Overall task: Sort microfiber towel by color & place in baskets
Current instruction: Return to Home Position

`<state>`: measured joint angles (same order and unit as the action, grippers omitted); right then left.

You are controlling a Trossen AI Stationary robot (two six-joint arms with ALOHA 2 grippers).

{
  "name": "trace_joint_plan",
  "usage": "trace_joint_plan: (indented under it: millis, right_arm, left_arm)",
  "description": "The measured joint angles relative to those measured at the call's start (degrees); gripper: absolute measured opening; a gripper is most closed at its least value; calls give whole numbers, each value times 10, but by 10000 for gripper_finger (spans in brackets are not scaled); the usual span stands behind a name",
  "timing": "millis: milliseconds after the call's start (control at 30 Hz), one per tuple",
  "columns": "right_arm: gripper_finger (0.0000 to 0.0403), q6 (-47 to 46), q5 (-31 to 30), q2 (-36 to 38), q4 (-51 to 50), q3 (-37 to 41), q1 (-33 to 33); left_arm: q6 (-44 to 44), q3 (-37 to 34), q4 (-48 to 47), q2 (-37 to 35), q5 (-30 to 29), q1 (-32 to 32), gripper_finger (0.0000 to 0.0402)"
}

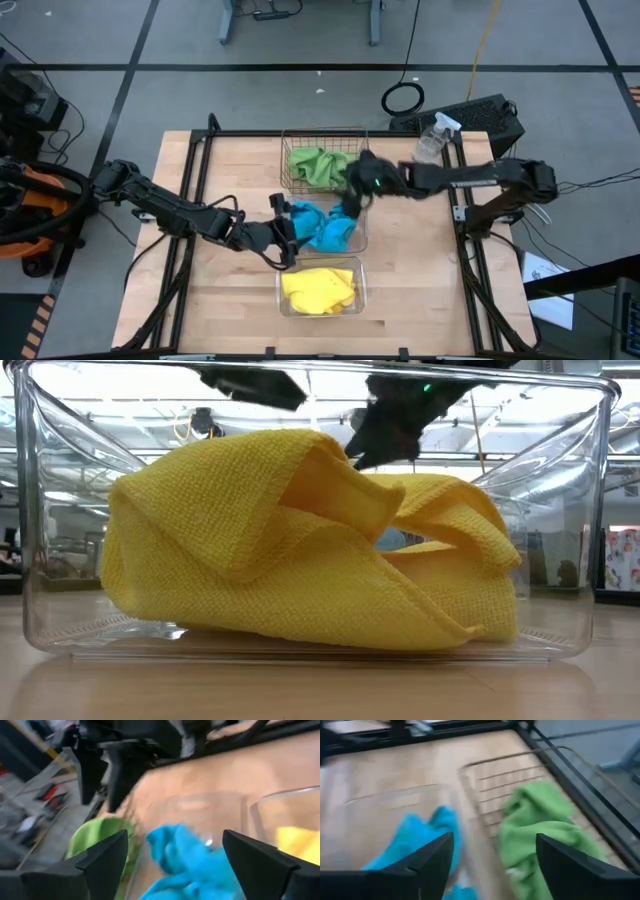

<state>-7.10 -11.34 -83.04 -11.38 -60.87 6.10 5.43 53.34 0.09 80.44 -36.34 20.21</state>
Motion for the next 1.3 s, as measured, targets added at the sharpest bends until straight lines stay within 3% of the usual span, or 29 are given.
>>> trace_joint_plan:
  millis: [200,433,500,567,733,1000,1300]
  right_arm:
    - [185,23,-62,94,5,69,-150]
    - [30,33,-175,203,57,195,-307]
    - [10,37,-189,236,72,231,-339]
    - [14,38,-189,266,96,258,-367]
    - [7,67,-190,328,142,316,-412]
    - [1,119,-183,410,199,419,-422]
    - [1,118,-104,497,262,521,-421]
  left_arm:
    - [56,0,76,0,67,1,258]
    - [98,-32,159,0,127,2,91]
    - [84,-48,176,0,128,2,40]
    - [53,-62,176,0,128,4,11]
    - [12,-117,241,0,124,21,16]
    - [10,-276,484,0,122,38,4]
    - [15,-413,700,0,123,39,8]
